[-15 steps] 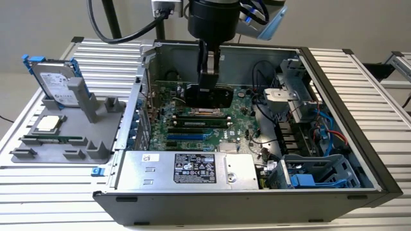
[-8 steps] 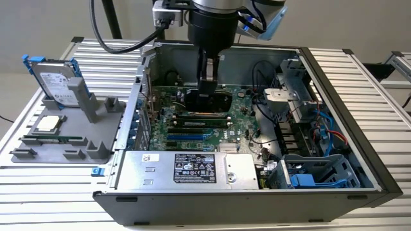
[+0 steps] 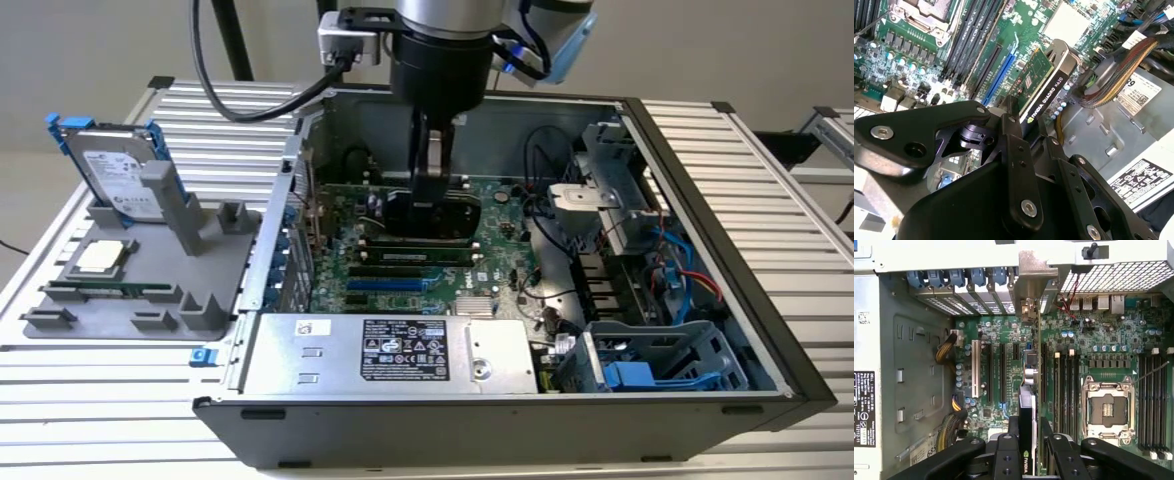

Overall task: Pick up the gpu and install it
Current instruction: 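Insert the gpu into the slot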

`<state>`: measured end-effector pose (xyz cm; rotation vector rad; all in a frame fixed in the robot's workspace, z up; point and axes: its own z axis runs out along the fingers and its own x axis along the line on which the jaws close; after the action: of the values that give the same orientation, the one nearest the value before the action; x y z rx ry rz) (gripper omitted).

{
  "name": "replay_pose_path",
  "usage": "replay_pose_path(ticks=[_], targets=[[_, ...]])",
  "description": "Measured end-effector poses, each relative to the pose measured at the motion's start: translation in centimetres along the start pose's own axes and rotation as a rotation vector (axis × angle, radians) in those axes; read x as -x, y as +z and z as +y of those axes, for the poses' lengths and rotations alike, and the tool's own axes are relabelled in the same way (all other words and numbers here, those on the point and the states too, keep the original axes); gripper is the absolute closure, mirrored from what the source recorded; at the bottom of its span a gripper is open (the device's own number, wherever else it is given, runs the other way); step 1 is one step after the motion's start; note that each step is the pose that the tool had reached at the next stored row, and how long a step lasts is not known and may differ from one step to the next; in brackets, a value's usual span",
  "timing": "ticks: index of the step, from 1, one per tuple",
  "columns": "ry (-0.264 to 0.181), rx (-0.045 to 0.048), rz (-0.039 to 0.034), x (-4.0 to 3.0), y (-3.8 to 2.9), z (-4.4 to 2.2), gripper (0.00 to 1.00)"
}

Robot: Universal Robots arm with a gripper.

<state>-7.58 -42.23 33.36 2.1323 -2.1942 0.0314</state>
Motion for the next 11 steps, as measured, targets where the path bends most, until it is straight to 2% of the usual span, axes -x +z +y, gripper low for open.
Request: replay_pose_path(ticks=[11], targets=[[0.012, 0.0024, -0.0005, 0.07, 0.96, -0.04, 1.00]])
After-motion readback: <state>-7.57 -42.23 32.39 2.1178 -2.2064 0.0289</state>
